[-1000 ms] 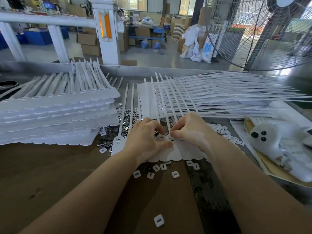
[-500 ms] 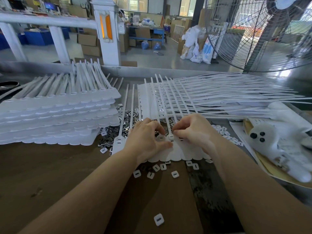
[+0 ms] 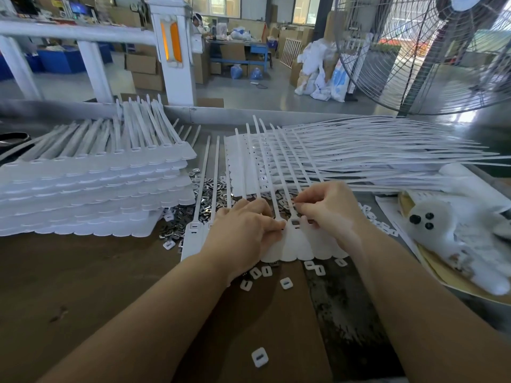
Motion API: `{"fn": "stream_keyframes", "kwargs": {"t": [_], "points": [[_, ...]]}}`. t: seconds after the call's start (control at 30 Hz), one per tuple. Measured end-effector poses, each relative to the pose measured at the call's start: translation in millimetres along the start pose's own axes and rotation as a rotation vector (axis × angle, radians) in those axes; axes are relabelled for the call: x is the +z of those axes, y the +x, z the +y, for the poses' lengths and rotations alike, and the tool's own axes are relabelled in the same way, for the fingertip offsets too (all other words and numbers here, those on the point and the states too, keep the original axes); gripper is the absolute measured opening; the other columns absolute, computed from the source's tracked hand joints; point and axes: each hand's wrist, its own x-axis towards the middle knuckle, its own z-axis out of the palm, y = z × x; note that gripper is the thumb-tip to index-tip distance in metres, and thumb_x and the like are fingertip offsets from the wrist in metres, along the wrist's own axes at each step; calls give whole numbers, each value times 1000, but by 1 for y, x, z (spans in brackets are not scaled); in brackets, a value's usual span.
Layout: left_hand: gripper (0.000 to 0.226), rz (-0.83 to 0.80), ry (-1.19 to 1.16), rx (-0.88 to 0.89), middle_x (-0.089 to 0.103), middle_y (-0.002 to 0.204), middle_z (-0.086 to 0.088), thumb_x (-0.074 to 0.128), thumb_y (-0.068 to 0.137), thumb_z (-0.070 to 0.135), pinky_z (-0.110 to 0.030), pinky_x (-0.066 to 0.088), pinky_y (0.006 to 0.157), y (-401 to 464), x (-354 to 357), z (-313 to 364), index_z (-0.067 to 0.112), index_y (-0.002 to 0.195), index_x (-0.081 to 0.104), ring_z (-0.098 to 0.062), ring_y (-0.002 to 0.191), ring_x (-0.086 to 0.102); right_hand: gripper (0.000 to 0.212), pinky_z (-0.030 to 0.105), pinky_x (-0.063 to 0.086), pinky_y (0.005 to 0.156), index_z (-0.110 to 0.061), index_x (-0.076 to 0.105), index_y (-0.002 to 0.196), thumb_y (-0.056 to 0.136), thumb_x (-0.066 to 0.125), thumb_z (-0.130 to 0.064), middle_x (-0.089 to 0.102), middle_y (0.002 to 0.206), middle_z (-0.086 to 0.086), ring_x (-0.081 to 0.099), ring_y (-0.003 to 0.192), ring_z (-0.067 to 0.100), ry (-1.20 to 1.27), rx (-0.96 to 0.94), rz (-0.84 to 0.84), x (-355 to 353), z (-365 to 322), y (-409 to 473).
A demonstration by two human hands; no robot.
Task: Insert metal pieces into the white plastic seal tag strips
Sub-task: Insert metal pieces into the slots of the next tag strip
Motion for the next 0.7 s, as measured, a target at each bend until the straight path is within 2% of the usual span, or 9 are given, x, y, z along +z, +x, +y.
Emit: {"fn": "stream_keyframes", "kwargs": {"t": [0.1,0.2,0.3,0.4,0.5,0.6,0.7], "points": [[28,-13,-24,8,54,102,17,49,93,43,-36,37,92,2,-1,2,38,116,64,-10,103,43,19,29,53,71,-23,68,73,82,66,-7,67,78,-7,63,75,10,-82,-10,142,-5,6,5],[23,10,-96,-17,49,92,19,55,91,38,-38,40,92,4,-1,2,34,110,68,-11,102,45,14,35,54,82,-18,72,84,84,64,-7,68,87,-4,64,85,13,-190,-12,184,-9,9,10],[23,-2,-89,-20,47,87,19,55,91,37,-35,42,90,5,0,1,33,109,69,-11,102,46,17,32,52,83,-20,73,87,84,62,-7,70,94,-3,63,87,13,-307,-42,112,-9,10,12],[25,-18,-61,-8,45,84,18,53,92,39,-34,42,89,7,0,0,33,111,67,-11,98,44,14,31,52,82,-23,74,91,84,64,-15,70,95,-6,62,88,11,-408,-84,19,-6,5,13],[25,-5,-60,-4,49,87,16,52,92,38,-32,42,87,8,1,0,33,111,67,-8,94,41,15,29,51,75,-29,74,90,81,65,-20,68,95,-9,61,87,12,-556,-78,2,0,-1,12],[24,35,-93,-9,49,87,17,55,90,38,-29,40,87,7,2,-1,31,109,69,-7,93,40,17,31,52,73,-24,71,95,83,63,-17,65,100,-5,62,86,16,-686,-72,19,8,-4,14],[23,56,-105,8,48,85,19,57,90,36,-26,40,86,5,1,-1,29,107,69,-5,91,39,21,30,49,66,-18,68,98,84,58,-6,64,94,1,59,78,19,-768,-65,7,14,-6,19]]}}
